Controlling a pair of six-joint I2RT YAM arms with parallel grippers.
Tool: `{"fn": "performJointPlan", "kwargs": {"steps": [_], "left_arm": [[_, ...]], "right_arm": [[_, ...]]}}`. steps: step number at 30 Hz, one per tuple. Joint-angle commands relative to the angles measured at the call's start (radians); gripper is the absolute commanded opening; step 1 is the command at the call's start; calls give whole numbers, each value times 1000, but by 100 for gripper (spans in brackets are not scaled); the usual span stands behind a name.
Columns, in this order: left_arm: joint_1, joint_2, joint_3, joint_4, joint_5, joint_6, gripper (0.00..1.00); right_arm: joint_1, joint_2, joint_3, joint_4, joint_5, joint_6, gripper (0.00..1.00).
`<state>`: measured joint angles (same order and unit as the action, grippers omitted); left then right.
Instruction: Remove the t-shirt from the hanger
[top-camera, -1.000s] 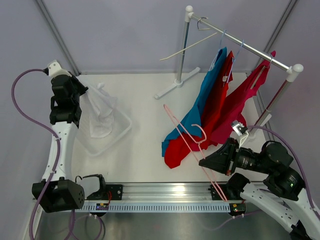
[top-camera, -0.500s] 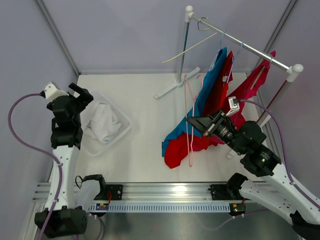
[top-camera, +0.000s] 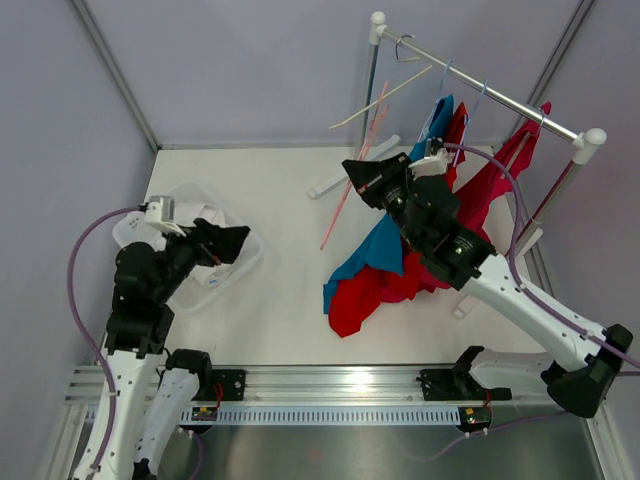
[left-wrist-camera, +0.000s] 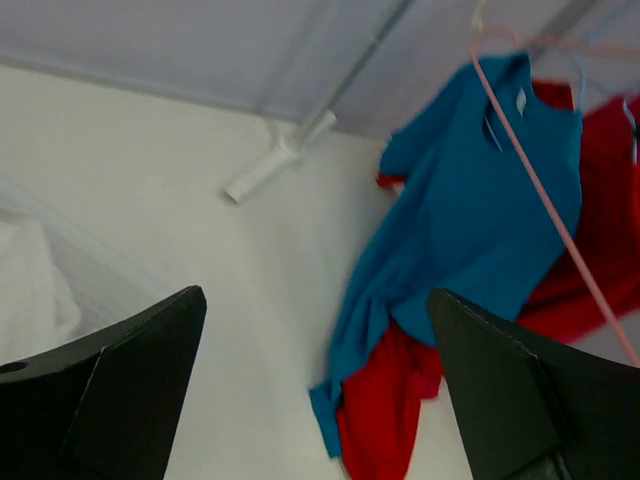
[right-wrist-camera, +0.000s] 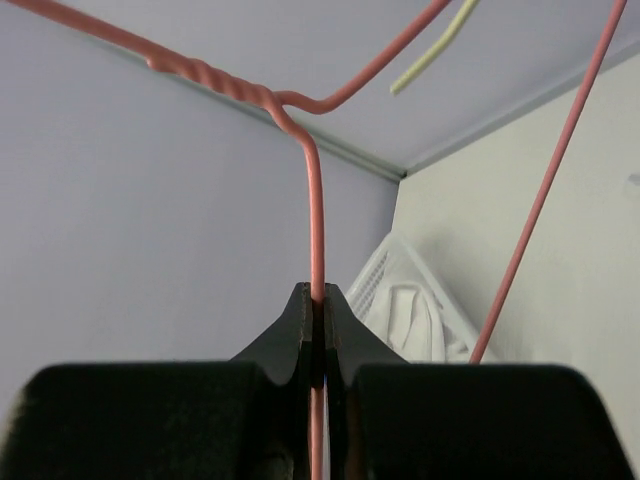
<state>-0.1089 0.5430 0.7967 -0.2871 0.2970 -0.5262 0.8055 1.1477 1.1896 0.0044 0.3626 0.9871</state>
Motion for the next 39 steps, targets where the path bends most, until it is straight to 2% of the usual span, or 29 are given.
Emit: {"fn": "performJointPlan", "kwargs": {"steps": [1, 6, 13, 21, 23, 32, 39], "left_arm": [[-32, -34, -80, -34, 347, 32, 99], [-41, -165, -169, -86, 447, 55, 99], [-176, -236, -215, -116, 453, 100, 99], [-233, -247, -223, -116, 442, 100, 99], [-239, -248, -223, -116, 447, 100, 99], [-242, -262, -223, -116, 449, 98, 99], [-252, -264, -223, -116, 450, 98, 99]], "right_arm": [[8, 93, 128, 9, 208, -19, 0], [-47, 219, 252, -53, 257, -21, 0], [-167, 336, 358, -87, 161, -16, 0], [-296, 375, 435, -95, 7, -47, 0], [-321, 411, 487, -158, -20, -73, 0], [-397, 498, 605, -244, -94, -82, 0], [-428, 540, 602, -225, -143, -51, 0]]}}
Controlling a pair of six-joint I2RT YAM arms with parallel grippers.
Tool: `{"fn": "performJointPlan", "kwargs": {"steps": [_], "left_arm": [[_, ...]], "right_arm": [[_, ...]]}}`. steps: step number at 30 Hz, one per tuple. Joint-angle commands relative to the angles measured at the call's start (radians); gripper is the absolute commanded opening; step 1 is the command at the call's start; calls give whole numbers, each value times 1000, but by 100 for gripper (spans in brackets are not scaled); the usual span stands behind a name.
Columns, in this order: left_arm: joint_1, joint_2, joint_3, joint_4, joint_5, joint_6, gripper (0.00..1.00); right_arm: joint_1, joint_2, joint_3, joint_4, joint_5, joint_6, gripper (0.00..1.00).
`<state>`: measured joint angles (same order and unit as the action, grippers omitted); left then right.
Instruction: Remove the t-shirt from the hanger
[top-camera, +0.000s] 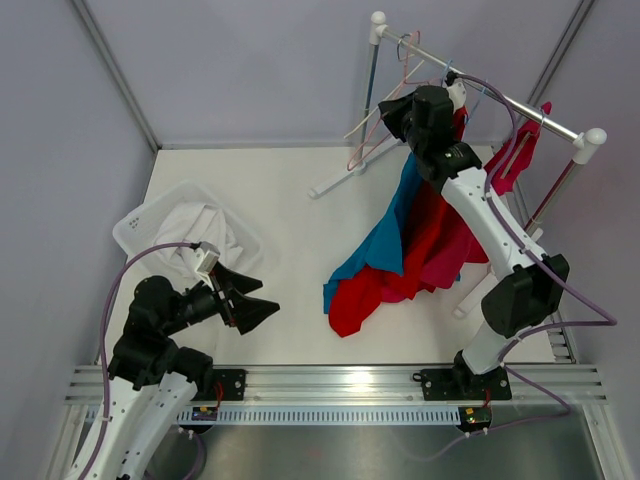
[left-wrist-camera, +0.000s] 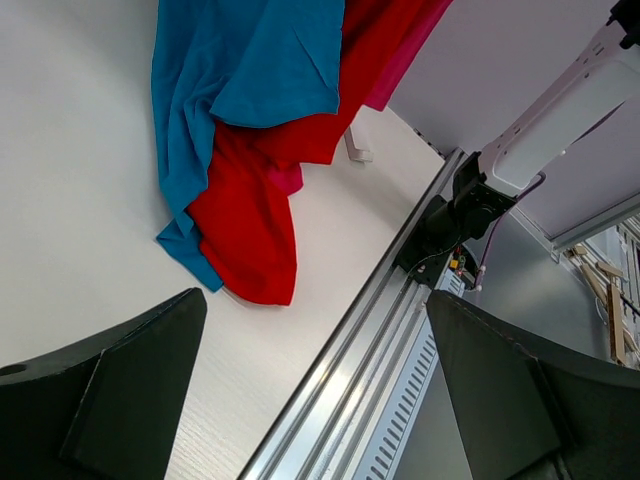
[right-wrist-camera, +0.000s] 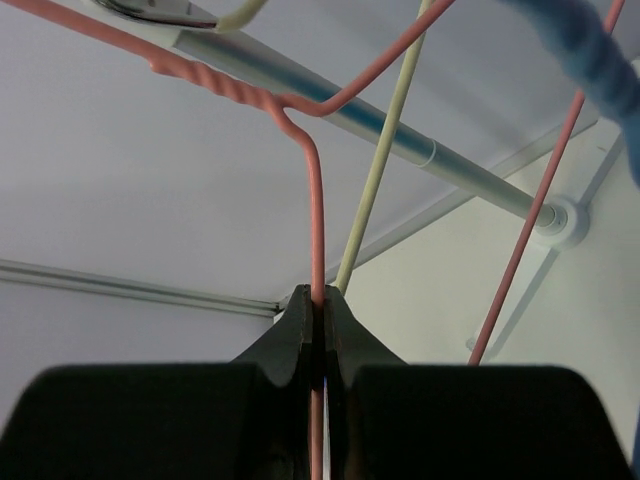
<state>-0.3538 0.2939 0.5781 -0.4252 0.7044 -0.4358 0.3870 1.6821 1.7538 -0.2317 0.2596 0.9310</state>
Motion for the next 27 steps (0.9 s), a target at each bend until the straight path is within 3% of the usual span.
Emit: {"fn": "performJointPlan", "kwargs": {"steps": [1, 9, 11, 14, 17, 24, 26, 27], "left_arm": [[-8, -15, -4, 22, 41, 8, 99], [-10, -15, -4, 22, 44, 8, 99], [-10, -15, -4, 22, 43, 8, 99], [-10, -12, -4, 22, 43, 6, 99], [-8, -12, -4, 22, 40, 6, 99], [-8, -9, -4, 22, 32, 6, 99], [-8, -6, -4, 22, 32, 5, 99], [-8, -6, -4, 22, 30, 5, 99]], "right_arm": [[-17, 10, 36, 12, -42, 6, 0], [-36, -1, -11, 34, -49, 6, 1], [-36, -13, -40, 43, -62, 8, 14], [-36, -51, -62, 57, -75, -1, 45], [-36, -99, -66, 38, -105, -34, 59], [-36, -238, -105, -29, -255, -106, 66], [-34, -272, -128, -49, -286, -133, 66], [-34, -309, -132, -78, -278, -168, 60]]}}
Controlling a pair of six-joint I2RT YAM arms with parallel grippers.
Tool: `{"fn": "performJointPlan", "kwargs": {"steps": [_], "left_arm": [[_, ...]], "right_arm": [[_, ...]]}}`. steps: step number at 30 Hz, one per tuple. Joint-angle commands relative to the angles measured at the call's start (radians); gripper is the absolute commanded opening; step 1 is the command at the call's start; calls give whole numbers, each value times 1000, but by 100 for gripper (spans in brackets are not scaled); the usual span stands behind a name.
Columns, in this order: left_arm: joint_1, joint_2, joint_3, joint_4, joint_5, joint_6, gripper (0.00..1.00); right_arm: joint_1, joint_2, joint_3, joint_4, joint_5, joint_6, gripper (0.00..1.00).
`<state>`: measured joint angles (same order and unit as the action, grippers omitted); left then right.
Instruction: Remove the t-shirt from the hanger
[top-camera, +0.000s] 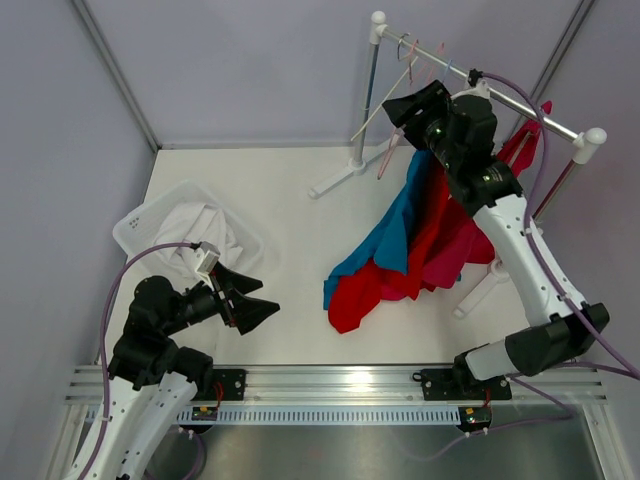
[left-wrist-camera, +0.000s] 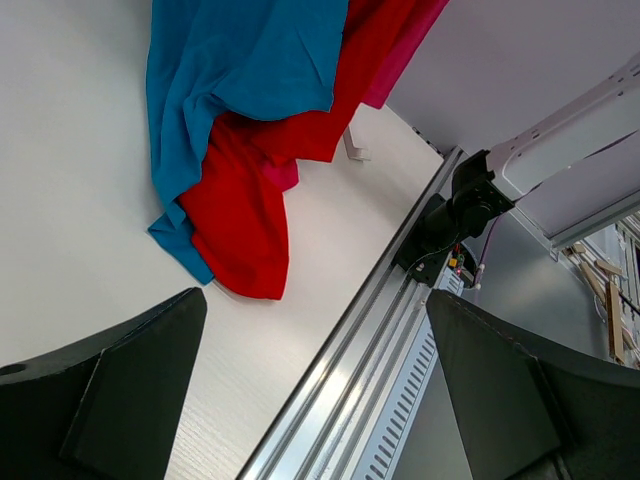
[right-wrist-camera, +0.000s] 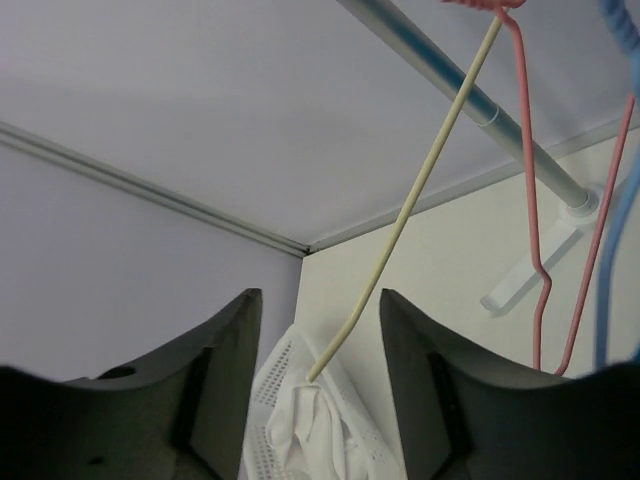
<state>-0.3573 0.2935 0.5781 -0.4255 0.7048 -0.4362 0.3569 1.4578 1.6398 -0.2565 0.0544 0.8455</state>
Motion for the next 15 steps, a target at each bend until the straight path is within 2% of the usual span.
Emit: {"fn": "performJointPlan", "kwargs": {"steps": [1, 3, 4, 5, 8, 11, 15], "left_arm": [[-5, -4, -6, 22, 30, 5, 99], [-5, -1, -6, 22, 28, 5, 99], [-5, -1, -6, 22, 28, 5, 99], [-5, -1, -4, 22, 28, 5, 99], [-5, -1, -6, 22, 22, 5, 99], [-5, -5, -6, 21, 15, 2, 99], [-5, -13, -7, 22, 5, 2, 99]], "right_arm": [[-4, -102, -23, -70, -50, -106, 55], [-6, -135, -25, -125, 17, -172, 49], [-6, -140, -20, -147, 89, -195, 40], [-6, -140, 0, -176, 122, -215, 38], [-6, -119, 17, -248, 223, -276, 42], [-6, -116, -15, -234, 288, -278, 53], [-15, -70, 5, -218, 321, -272, 54]]}}
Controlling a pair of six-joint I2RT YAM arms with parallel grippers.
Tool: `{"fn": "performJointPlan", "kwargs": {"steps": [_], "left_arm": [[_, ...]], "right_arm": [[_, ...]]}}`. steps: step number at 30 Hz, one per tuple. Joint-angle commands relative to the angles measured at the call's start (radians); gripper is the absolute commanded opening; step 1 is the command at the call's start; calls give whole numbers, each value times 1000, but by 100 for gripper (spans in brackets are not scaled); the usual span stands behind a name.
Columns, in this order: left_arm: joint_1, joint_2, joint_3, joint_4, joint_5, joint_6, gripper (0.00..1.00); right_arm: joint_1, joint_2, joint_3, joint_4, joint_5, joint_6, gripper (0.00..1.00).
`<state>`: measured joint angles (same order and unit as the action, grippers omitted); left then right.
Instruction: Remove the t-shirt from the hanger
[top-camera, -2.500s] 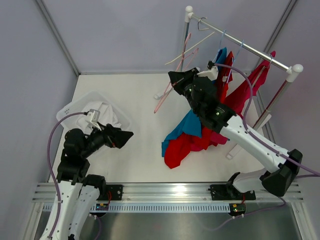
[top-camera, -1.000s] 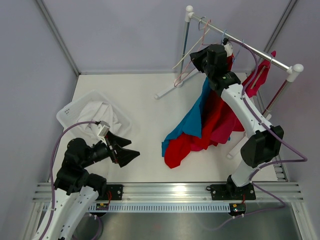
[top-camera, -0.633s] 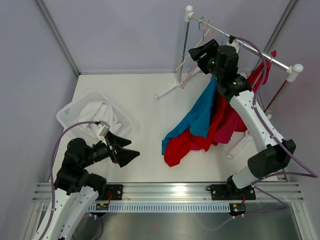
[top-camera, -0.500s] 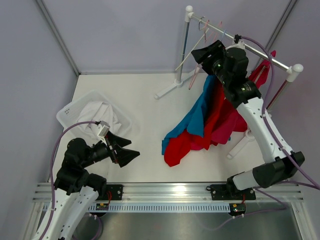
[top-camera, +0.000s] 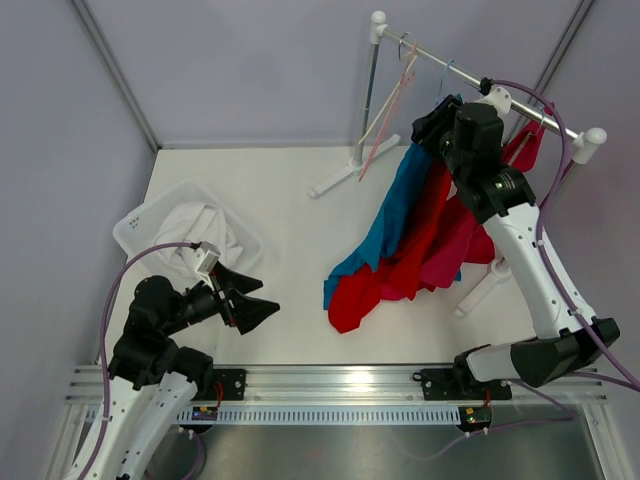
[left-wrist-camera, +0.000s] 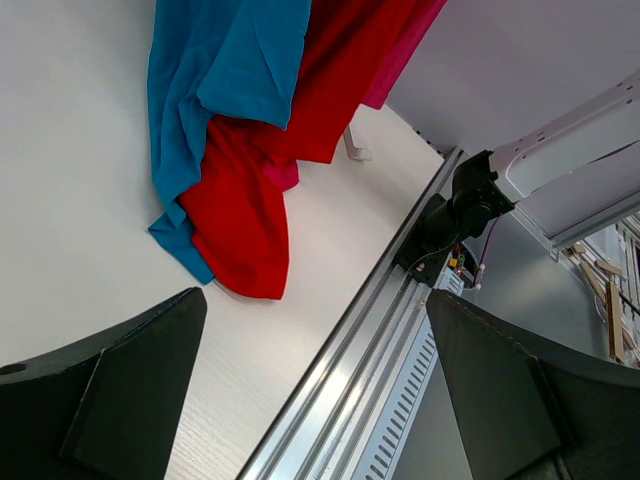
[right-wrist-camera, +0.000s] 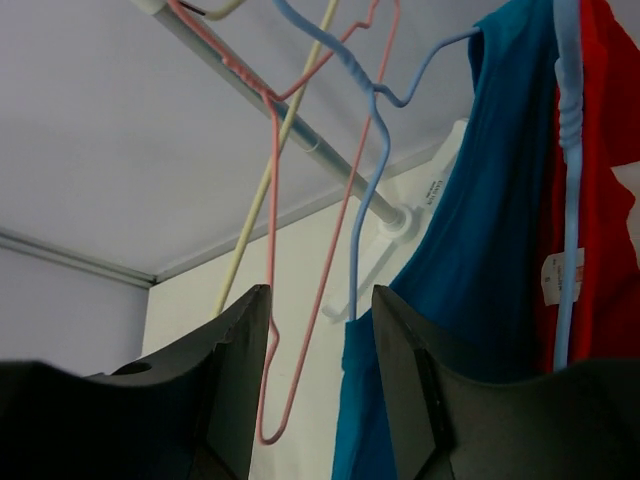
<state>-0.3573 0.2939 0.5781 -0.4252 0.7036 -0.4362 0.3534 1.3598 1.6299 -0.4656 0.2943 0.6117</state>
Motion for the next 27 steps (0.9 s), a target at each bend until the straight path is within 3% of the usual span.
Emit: {"fn": "performJointPlan", "kwargs": {"steps": [1, 10, 16, 19, 24, 27], "left_arm": [[-5, -12, -7, 22, 8, 2, 99], [-5, -15, -7, 22, 7, 1, 99], [-5, -12, -7, 22, 8, 2, 99], [-5, -7, -7, 22, 8, 1, 99], [-5, -6, -7, 20, 11, 2, 99], [-5, -4, -7, 22, 5, 2, 99]], "right_arm": [[-11, 38, 21, -5, 80, -36, 53], [-30, 121, 59, 5, 74, -12, 44], [-47, 85, -19, 93, 46, 22, 25], [-47, 68, -27, 123, 37, 17, 25], [-47, 38, -42, 183, 20, 2, 2], [-47, -5, -87, 254, -9, -1, 0]]}}
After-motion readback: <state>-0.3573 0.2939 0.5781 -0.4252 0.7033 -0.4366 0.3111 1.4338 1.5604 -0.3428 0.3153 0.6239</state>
